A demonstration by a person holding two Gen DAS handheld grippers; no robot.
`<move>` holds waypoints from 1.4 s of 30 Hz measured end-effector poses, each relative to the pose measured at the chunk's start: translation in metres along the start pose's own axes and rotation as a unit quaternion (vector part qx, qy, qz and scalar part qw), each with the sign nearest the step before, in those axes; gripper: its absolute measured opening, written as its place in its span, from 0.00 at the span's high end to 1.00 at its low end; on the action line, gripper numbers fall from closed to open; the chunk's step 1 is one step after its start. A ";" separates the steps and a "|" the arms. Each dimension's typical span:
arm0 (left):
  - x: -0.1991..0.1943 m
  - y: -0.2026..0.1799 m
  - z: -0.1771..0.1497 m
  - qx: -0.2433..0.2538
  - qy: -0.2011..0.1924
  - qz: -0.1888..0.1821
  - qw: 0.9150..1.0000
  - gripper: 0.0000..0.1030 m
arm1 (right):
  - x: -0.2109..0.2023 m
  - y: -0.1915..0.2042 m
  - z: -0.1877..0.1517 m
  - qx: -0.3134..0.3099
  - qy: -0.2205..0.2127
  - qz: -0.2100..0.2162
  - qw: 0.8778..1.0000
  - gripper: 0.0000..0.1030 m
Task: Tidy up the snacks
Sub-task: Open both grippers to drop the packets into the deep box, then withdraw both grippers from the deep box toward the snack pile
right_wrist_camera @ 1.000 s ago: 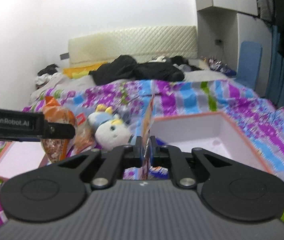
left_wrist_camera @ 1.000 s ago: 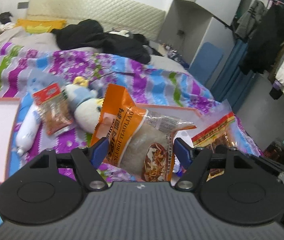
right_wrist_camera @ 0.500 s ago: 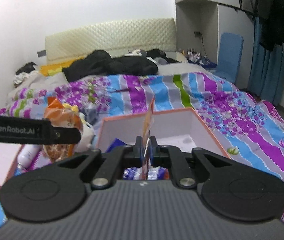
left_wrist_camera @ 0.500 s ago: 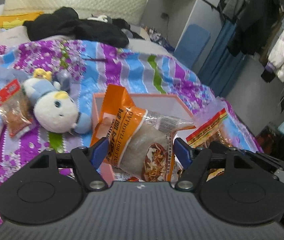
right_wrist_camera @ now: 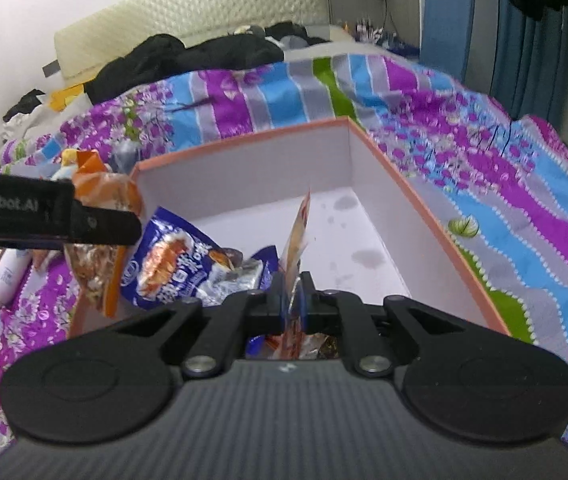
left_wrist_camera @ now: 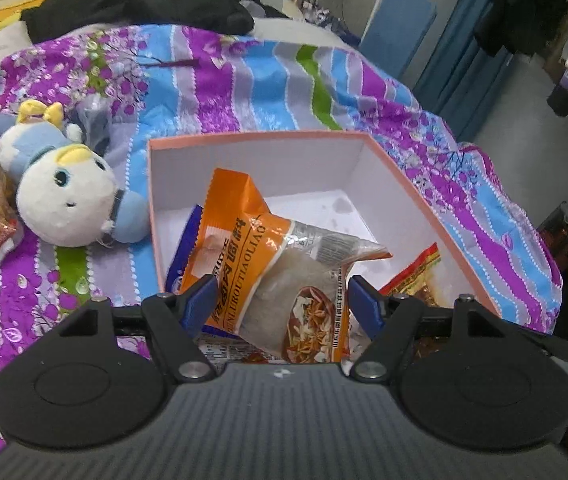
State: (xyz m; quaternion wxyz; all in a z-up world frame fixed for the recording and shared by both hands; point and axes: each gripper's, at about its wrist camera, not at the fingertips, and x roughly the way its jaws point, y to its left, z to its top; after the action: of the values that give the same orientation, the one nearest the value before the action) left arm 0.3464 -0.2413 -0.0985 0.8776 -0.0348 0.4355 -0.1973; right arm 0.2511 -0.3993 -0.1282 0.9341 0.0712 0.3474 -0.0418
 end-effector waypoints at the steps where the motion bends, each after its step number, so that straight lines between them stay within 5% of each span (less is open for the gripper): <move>1: 0.003 -0.001 0.000 0.002 0.003 0.001 1.000 0.26 | 0.004 -0.002 -0.001 0.002 0.004 0.000 1.000 0.90; 11: 0.006 -0.005 0.006 0.016 0.005 0.004 1.000 0.25 | 0.010 -0.012 -0.002 0.024 0.017 0.004 1.000 0.87; 13: 0.000 -0.004 0.007 0.017 0.001 0.003 1.000 0.21 | 0.007 -0.011 0.001 0.026 0.017 0.002 1.000 0.74; 15: -0.008 -0.003 0.006 0.014 -0.006 0.004 1.000 0.19 | -0.001 -0.011 0.003 0.026 0.007 0.000 1.000 0.47; 28: -0.113 0.006 0.000 0.022 -0.085 -0.007 0.996 0.19 | -0.073 0.014 0.025 0.024 -0.080 0.019 0.996 0.47; 42: -0.218 0.051 -0.030 0.011 -0.157 0.023 0.987 0.19 | -0.135 0.074 0.032 -0.003 -0.145 0.092 0.985 0.47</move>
State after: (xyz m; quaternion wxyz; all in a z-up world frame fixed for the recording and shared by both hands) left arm 0.2204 -0.1093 0.0346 0.9396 -0.0454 0.2912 -0.1743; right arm 0.1794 -0.3274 -0.0085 0.9746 0.0935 0.2004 0.0353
